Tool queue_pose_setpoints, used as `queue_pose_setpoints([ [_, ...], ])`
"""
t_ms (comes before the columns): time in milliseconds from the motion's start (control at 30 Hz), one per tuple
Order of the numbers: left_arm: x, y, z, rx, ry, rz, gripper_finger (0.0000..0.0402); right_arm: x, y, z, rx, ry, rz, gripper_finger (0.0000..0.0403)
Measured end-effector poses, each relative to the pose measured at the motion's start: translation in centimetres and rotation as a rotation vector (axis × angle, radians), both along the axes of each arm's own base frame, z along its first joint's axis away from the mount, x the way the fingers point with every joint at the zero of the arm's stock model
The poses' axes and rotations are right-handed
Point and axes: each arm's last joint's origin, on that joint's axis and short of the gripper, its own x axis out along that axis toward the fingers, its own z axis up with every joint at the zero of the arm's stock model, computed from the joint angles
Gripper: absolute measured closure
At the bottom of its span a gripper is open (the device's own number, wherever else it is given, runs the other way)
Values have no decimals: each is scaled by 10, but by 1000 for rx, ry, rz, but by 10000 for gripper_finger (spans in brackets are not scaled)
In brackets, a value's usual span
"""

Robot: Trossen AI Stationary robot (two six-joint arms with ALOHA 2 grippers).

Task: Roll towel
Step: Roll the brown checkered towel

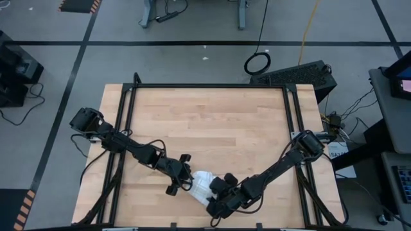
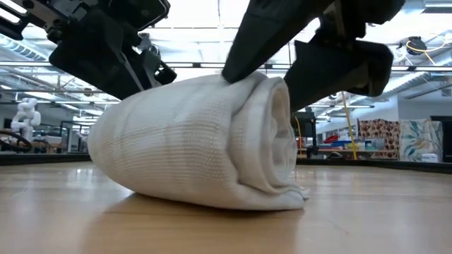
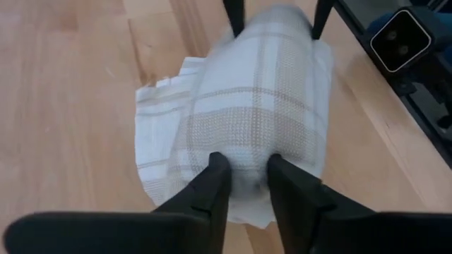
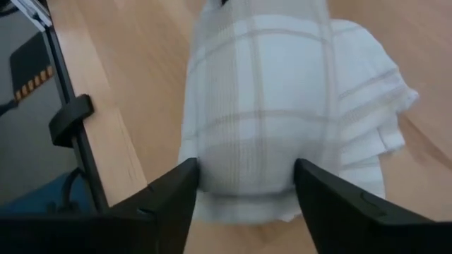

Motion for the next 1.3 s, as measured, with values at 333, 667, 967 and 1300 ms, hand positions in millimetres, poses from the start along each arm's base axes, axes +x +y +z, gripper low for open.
queue_pose_setpoints([
  [333,3,-2,5,-45,2,1,342,0,2,-8,83,42,-59,118],
  [667,2,-3,10,-95,53,-3,343,10,7,-19,139,2,-37,245],
  [967,-21,-3,40,-81,46,-36,343,21,-4,-18,215,15,-28,323],
  [1300,-45,-59,32,265,-164,-110,300,34,-20,-17,348,73,59,317],
])
